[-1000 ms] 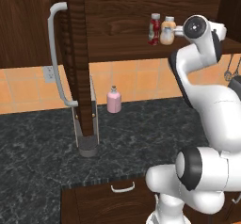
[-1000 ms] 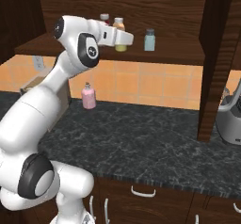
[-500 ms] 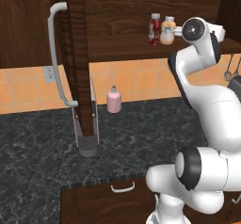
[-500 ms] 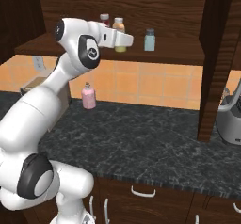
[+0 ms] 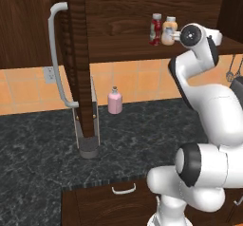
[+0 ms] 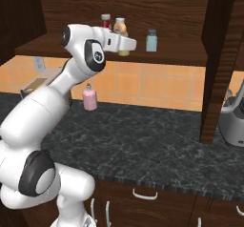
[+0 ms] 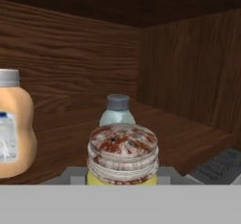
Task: Put the shaker and condiment bottle from the counter next to their counterparts in the cabinet.
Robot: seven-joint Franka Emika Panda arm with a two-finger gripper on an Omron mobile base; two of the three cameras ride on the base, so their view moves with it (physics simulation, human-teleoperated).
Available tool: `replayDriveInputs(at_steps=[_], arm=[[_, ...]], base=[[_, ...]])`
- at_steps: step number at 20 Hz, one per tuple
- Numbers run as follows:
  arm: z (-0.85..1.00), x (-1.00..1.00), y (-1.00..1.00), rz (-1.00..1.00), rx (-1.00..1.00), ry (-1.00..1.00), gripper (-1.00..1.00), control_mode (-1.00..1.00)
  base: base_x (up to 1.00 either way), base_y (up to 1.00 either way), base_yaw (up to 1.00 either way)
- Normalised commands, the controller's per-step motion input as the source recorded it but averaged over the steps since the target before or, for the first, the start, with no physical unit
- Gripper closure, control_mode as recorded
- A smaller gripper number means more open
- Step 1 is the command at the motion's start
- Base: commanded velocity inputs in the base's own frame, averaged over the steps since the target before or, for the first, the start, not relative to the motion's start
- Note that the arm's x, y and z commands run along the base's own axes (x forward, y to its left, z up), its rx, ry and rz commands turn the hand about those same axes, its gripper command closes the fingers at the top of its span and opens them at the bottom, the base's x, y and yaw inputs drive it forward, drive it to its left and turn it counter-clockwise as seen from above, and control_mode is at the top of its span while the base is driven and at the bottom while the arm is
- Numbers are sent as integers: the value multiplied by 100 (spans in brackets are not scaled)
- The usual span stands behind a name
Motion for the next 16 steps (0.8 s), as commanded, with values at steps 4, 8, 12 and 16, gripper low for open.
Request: replayDriveInputs(at_steps=[4,8,12,16], arm=[[0,40,-3,0,0,1,100,-100],[0,42,-9,0,0,0,100,-100],[-2,41,-9,0,0,0,-100,-100],[-7,40,-4,0,0,0,-100,-100]], base=[[0,0,0],[0,0,0],[0,0,0],[0,0,0]])
